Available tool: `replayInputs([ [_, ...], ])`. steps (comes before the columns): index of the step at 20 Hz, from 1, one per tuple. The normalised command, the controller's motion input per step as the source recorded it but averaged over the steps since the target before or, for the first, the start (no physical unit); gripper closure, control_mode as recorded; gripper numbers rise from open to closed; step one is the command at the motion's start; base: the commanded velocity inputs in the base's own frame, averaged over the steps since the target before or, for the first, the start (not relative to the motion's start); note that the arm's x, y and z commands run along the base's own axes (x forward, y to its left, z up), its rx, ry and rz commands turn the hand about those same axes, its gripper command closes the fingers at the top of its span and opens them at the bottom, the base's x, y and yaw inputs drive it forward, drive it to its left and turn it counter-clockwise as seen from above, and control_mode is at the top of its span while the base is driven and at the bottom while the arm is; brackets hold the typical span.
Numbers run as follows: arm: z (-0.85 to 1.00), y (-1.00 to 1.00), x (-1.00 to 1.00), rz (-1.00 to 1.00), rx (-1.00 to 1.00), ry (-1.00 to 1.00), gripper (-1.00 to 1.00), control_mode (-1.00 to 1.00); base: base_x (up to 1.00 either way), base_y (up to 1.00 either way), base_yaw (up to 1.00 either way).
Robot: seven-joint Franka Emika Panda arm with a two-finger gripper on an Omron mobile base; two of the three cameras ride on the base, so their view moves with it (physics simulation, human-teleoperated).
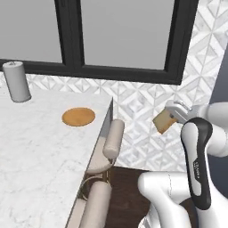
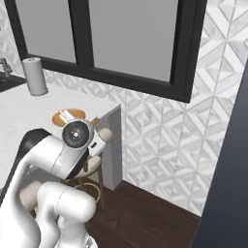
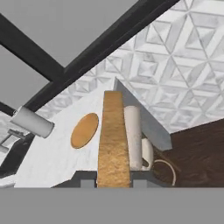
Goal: Start the toaster. Once the lever pops up, take the bread to the plate on the dining counter.
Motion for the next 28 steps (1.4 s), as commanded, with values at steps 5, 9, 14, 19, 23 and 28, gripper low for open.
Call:
replayInputs([
  [5,0.0,0.0,0.0,0.0,0.0,0.0,1.0,1.0,0.92,-0.4,0.32],
  [9,-0.05,-0.07,0.19,0.07,0.0,-0.08,1.0,-1.0,0.64,-0.26,0.23],
  [14,-0.22,-0.15,0.7,0.33,0.0,-0.25,1.0,-1.0,0.0,0.0,0.0],
  [19,-0.23,0.07,0.76,0.49,0.0,-0.03,1.0,-1.0,0.0,0.0,0.0],
  [23,-0.22,0.38,0.99,0.48,0.0,0.12,1.0,-1.0,0.0,0.0,0.0],
  [28,-0.17,0.52,0.98,0.41,-0.01,0.04,1.0,-1.0,0.0,0.0,0.0],
])
